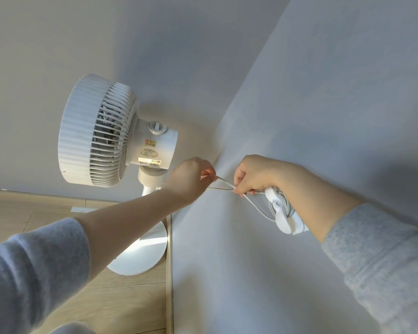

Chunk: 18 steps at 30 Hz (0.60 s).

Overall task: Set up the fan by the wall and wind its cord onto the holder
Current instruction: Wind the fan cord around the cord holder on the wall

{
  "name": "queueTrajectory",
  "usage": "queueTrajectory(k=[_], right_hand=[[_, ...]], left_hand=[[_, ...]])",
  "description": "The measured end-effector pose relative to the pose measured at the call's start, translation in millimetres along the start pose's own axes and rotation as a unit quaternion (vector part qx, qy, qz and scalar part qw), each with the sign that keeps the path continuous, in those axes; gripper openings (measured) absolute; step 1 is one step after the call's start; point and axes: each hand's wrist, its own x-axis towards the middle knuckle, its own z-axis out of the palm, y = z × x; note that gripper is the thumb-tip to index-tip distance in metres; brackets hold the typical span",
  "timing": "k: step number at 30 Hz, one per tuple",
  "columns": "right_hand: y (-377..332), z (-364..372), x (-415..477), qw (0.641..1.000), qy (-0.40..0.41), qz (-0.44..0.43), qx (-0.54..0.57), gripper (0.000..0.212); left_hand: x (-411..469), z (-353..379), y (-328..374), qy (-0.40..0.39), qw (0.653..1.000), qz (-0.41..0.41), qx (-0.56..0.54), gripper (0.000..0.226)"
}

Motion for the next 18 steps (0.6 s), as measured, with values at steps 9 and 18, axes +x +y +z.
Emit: queueTrajectory(k=[9,18], right_hand=[[17,-15,16,0.994,0.087,0.026,-0.068,0.013],[19,-28,-1,0.972,0.181,0.039,-0.148,0.022]], left_hand=[[-8,-9,-19,0.007,1.0,-0.022,-0.005,0.017],[-19,-14,-12,-0.016,0.999,-0.028,-0.02,0.015]])
